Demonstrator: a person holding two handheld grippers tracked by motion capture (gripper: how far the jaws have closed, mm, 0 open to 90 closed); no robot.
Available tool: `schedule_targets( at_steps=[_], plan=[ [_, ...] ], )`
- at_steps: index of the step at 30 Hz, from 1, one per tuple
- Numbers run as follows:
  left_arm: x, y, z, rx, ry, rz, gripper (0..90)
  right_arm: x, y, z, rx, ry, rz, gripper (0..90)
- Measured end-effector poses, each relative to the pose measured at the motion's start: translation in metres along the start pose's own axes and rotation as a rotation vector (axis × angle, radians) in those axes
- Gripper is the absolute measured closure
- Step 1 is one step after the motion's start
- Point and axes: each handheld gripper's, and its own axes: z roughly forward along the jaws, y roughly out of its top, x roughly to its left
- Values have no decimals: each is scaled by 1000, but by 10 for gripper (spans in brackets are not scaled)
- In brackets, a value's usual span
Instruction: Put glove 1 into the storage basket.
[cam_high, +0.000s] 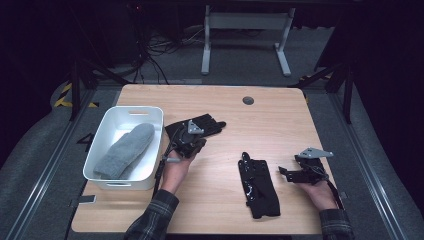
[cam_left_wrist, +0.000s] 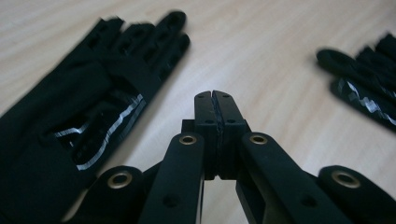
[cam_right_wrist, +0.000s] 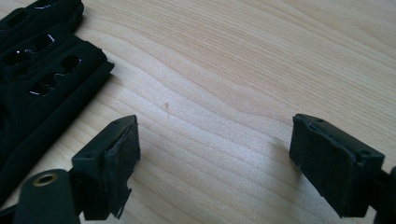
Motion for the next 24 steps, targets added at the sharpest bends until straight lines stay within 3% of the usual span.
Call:
schedule_targets(
  at_steps=[3, 9, 14, 15, 19, 21, 24],
  plan=[
    [7, 7, 6, -12, 22, -17, 899, 0, 0, 0, 0, 1, 0, 166],
    [26, 24, 24, -1, 106, -41, 900, 0, 0, 0, 1, -1, -1, 165],
    [38, 26, 44, 60, 140, -67, 899, 0, 0, 0, 0, 3, -1, 165],
    [38, 26, 44, 60, 140, -67, 900, 0, 0, 0, 0, 3, -1, 165],
    [38, 17, 65, 145, 145, -61, 900, 0, 0, 0, 0, 2, -1, 165],
    [35, 13, 65, 122, 129, -76, 900, 0, 0, 0, 0, 2, -1, 166],
    [29, 12, 64, 126, 109, -65, 900, 0, 0, 0, 0, 2, -1, 166]
  ],
)
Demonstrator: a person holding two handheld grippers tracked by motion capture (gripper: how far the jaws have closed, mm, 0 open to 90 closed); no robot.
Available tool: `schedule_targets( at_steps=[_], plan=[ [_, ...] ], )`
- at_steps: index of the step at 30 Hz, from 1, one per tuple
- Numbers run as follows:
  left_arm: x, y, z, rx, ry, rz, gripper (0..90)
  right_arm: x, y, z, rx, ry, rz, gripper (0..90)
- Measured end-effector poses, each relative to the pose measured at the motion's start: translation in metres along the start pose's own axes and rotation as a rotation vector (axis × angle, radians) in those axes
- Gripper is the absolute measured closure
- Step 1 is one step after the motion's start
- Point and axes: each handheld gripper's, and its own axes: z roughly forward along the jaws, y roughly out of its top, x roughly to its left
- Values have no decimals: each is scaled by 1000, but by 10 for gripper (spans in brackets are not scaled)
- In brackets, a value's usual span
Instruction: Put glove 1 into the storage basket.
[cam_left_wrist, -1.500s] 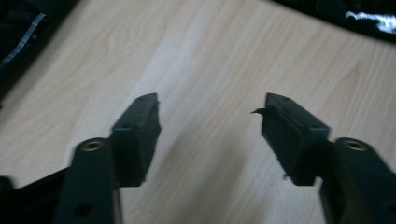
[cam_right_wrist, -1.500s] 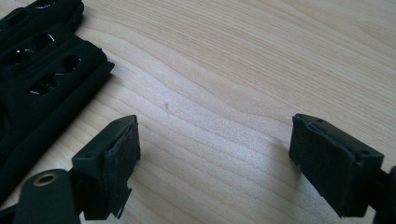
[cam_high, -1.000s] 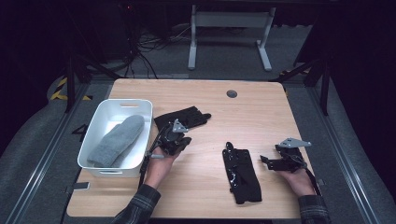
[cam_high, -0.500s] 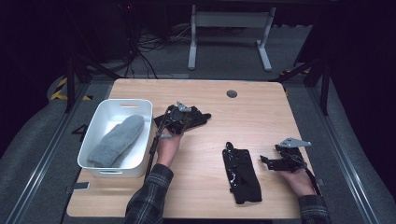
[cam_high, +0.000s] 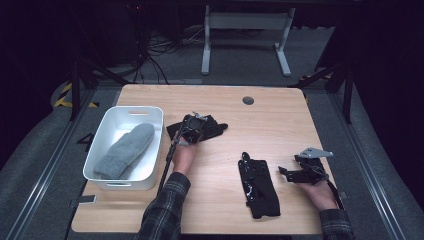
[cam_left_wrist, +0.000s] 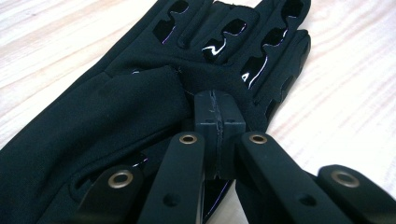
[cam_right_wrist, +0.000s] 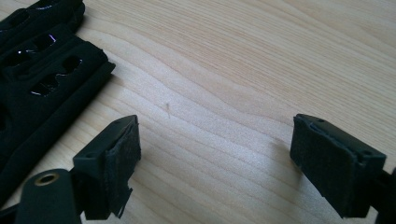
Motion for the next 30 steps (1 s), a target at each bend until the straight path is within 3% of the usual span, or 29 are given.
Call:
schedule_targets(
  at_steps=[5, 16, 20, 23, 30],
  plan=[
    [-15, -2, -1, -5, -31, 26, 900, 0, 0, 0, 0, 0, 0, 166],
    [-65, 1, 2, -19, -131, 72, 900, 0, 0, 0, 0, 0, 0, 166],
    [-74, 2, 1, -22, -151, 90, 900, 0, 0, 0, 0, 0, 0, 166],
    [-72, 3, -5, -43, -163, 86, 900, 0, 0, 0, 0, 0, 0, 166],
    [-48, -5, -25, -22, -105, 90, 900, 0, 0, 0, 0, 0, 0, 166]
  ],
)
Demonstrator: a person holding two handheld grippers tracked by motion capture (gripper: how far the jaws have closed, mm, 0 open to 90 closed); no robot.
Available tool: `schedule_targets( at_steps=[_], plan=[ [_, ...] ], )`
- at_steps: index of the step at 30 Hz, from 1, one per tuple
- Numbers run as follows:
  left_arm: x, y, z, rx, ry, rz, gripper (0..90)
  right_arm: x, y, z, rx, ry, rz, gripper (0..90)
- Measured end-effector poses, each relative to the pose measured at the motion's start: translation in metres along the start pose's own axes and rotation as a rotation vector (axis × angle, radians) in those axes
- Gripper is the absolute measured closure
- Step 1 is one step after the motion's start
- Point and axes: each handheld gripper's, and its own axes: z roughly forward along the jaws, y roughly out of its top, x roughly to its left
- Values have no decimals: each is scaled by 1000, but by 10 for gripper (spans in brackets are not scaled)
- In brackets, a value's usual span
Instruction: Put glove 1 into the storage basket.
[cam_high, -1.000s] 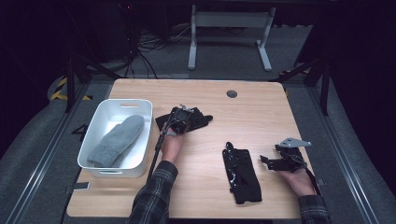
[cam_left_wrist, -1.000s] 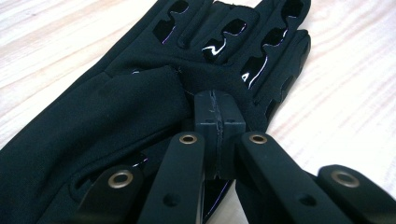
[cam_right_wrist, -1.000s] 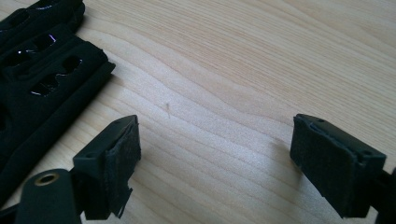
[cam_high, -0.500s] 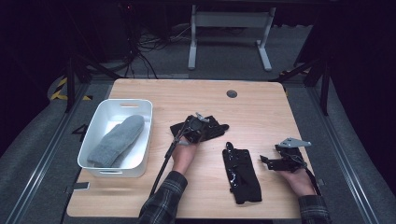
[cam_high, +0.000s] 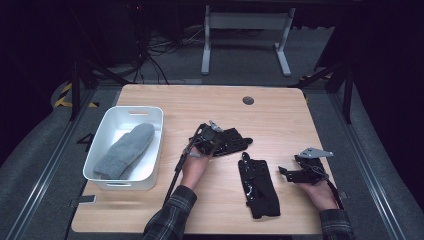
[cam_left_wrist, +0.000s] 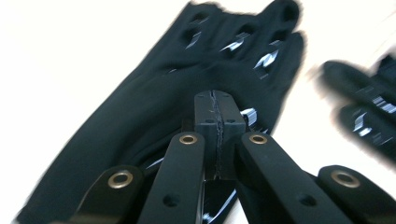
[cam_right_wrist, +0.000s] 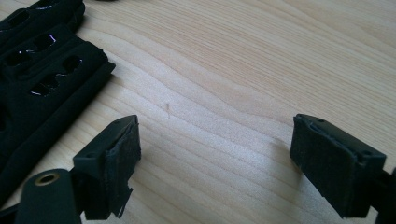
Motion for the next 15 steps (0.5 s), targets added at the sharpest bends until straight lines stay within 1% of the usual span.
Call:
schedule_targets(
  at_steps=[2, 6, 8, 10, 13, 15],
  plan=[
    [5, -5, -2, 17, 21, -2, 900, 0, 0, 0, 0, -1, 0, 167],
    [14, -14, -4, 61, 40, -22, 900, 0, 0, 0, 0, -1, 1, 167],
    [16, -18, -4, 72, 24, -35, 900, 0, 0, 0, 0, -1, 1, 167],
    [15, -18, -5, 93, 21, -18, 900, 0, 0, 0, 0, -1, 0, 167],
    [11, -19, -5, 121, -3, 2, 900, 0, 0, 0, 0, 1, 0, 167],
    [9, -21, -7, 124, -15, 13, 900, 0, 0, 0, 0, 0, 0, 167]
  ],
)
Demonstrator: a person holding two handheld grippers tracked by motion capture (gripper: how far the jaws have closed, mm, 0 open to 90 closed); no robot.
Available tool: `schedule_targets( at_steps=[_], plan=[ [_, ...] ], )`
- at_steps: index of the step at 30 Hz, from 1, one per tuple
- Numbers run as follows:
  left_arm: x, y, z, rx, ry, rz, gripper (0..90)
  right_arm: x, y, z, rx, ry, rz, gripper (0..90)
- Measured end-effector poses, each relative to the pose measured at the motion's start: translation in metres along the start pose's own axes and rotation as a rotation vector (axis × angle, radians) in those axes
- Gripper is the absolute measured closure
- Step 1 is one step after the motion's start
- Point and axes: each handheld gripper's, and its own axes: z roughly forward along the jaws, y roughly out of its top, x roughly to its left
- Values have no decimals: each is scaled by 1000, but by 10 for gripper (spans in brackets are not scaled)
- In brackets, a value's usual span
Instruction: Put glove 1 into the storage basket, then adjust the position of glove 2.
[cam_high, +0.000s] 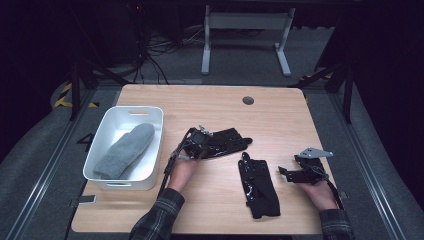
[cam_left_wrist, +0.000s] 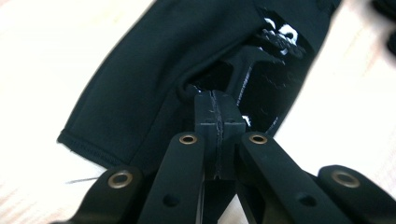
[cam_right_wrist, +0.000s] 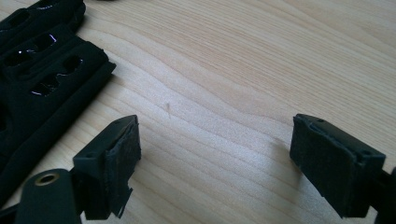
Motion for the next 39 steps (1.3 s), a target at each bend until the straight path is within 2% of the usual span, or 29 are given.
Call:
schedule_targets(
  at_steps=[9, 10, 13, 15, 24, 30, 32, 35, 36, 39],
  plan=[
    [-21, -13, -9, 21, -88, 65, 900, 0, 0, 0, 0, 2, 0, 167],
    [-21, -13, -9, 21, -88, 65, 900, 0, 0, 0, 0, 2, 0, 167],
    [-28, -21, -12, 9, -140, 76, 900, 0, 0, 0, 0, 1, 0, 167],
    [-31, -25, -14, 3, -147, 87, 900, 0, 0, 0, 0, 0, 1, 167],
    [-44, -36, -18, -4, -246, 90, 900, 0, 0, 0, 0, 1, 1, 167],
    [-52, -36, -19, -4, -273, 106, 900, 0, 0, 0, 0, 0, 1, 167],
    [-53, -36, -19, -4, -306, 102, 900, 0, 0, 0, 0, 1, 0, 167],
    [-60, -37, -20, -6, -318, 119, 900, 0, 0, 0, 0, 0, 0, 167],
    [-61, -37, -21, -21, -328, 119, 899, 0, 0, 0, 0, 1, 0, 167],
    [-59, -34, -31, -54, -307, 131, 899, 0, 0, 0, 0, 0, 1, 167]
  ],
)
